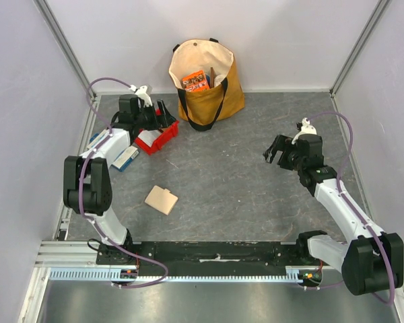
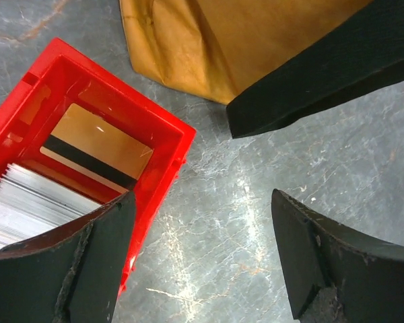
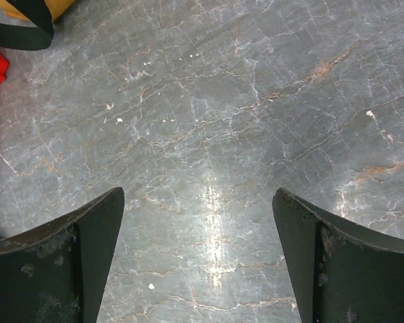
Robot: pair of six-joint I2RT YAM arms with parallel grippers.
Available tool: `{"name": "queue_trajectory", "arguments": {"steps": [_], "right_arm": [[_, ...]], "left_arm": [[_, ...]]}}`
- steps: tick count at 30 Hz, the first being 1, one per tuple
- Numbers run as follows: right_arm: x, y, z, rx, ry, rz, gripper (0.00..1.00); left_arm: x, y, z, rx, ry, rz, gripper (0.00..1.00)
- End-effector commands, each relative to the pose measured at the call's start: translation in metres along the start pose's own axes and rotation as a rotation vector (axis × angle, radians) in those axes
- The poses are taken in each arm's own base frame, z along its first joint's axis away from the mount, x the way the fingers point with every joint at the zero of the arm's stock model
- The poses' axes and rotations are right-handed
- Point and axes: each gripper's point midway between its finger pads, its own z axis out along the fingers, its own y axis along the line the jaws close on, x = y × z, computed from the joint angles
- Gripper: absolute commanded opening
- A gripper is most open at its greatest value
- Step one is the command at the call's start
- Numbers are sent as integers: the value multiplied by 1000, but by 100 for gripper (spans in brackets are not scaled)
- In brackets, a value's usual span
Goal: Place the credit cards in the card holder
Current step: Move the storage box to the center of the board.
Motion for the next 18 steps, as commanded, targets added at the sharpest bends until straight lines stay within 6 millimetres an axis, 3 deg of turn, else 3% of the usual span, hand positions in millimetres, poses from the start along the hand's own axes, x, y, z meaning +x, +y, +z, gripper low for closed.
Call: {"name": "queue_trajectory", "arguments": {"steps": [1, 7, 18], "right_arm": [[-9, 2, 0, 0, -4, -35, 98], [-1, -1, 5, 8, 27, -44, 98], [8, -8, 8, 31, 51, -44, 98]], "left_arm": [[7, -2, 14, 60, 55, 69, 87], [38, 6, 36, 52, 139, 52, 86], [80, -31, 43, 94, 222, 66, 81]]}}
